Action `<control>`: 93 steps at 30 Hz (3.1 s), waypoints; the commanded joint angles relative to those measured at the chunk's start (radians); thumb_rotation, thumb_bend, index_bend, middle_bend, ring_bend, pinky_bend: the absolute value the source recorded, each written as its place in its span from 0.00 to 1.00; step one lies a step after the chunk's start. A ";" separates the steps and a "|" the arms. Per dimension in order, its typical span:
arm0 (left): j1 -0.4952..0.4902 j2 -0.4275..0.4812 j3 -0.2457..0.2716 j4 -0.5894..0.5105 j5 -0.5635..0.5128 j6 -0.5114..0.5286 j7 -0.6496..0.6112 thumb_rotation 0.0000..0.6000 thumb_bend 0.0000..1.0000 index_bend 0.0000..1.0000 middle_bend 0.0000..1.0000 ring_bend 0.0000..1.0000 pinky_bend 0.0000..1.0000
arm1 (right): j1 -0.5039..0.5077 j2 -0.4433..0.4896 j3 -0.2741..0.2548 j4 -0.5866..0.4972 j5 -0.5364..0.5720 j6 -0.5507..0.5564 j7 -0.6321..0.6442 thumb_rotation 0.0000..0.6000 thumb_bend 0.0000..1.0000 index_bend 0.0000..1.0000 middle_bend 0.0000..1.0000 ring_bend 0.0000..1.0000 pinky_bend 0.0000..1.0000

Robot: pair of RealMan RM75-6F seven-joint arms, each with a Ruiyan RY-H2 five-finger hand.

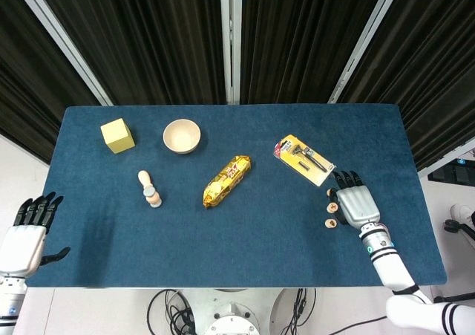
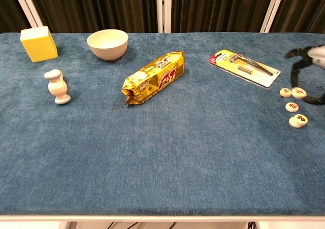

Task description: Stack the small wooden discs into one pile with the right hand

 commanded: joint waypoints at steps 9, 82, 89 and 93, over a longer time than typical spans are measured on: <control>-0.001 -0.001 -0.001 -0.002 -0.005 -0.004 0.006 1.00 0.09 0.05 0.00 0.00 0.00 | -0.019 0.014 -0.045 -0.005 -0.046 -0.021 0.002 1.00 0.27 0.51 0.06 0.00 0.00; -0.006 0.004 -0.001 -0.007 -0.020 -0.024 0.000 1.00 0.09 0.05 0.00 0.00 0.00 | 0.012 0.123 -0.067 0.133 -0.290 -0.221 0.396 1.00 0.59 0.26 0.01 0.00 0.00; -0.008 0.002 0.000 -0.005 -0.020 -0.028 0.002 1.00 0.09 0.05 0.00 0.00 0.00 | 0.025 0.127 -0.079 0.156 -0.349 -0.246 0.483 1.00 0.99 0.25 0.00 0.00 0.00; -0.008 0.002 -0.001 -0.004 -0.020 -0.026 -0.001 1.00 0.09 0.05 0.00 0.00 0.00 | 0.034 0.126 -0.083 0.159 -0.356 -0.264 0.484 1.00 1.00 0.25 0.00 0.00 0.00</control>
